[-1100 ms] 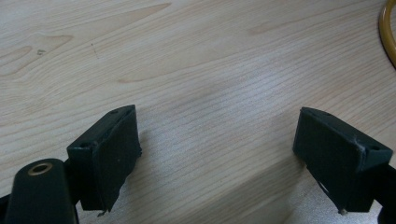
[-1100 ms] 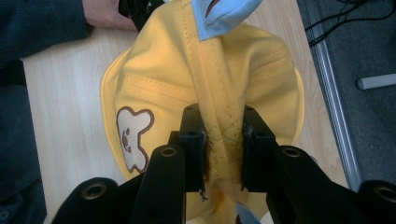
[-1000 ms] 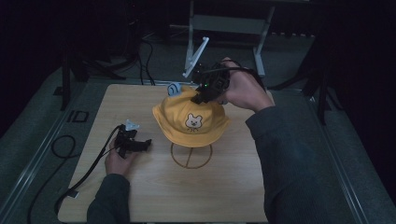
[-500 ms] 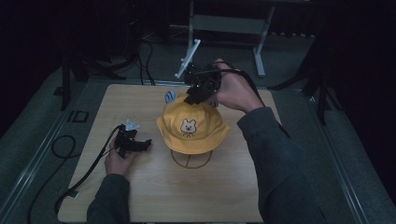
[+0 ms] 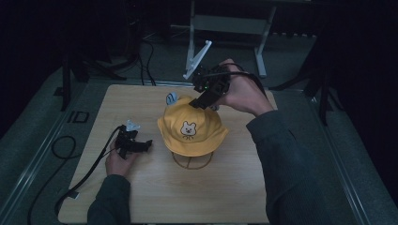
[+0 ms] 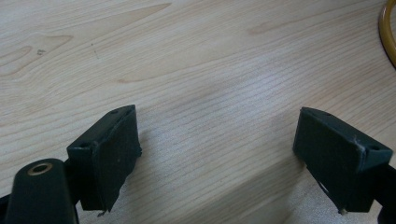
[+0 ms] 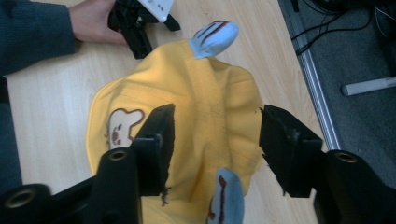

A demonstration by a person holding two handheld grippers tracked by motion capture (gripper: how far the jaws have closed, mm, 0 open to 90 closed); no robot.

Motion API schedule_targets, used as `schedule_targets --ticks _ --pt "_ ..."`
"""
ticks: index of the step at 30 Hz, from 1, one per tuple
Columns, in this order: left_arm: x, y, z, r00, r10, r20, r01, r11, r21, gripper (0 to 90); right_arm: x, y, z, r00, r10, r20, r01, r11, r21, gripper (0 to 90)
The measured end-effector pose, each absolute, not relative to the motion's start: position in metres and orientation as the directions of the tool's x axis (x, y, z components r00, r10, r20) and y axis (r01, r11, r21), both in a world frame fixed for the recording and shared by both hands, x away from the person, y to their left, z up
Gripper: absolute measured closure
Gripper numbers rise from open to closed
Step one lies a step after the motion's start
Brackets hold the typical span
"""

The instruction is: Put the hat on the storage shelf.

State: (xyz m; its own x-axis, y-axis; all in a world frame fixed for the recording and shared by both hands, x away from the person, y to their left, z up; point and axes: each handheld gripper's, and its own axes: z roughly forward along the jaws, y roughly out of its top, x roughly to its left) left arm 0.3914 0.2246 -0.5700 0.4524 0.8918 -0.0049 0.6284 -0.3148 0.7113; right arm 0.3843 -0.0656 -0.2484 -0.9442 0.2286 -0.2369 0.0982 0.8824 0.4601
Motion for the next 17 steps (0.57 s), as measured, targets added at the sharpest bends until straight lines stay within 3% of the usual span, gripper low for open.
schedule_targets --ticks 7,17 --pt "0.391 0.225 -0.57 0.452 0.892 -0.005 0.628 -0.315 0.711 14.3 0.376 -0.071 -0.247 -0.923 0.247 -0.295 0.101 0.895 0.434 29.2" --pt "0.392 0.225 -0.57 0.453 0.891 -0.004 0.628 -0.316 0.711 14.4 0.379 -0.099 -0.248 -0.91 0.287 -0.3 0.14 0.892 0.431 28.7"
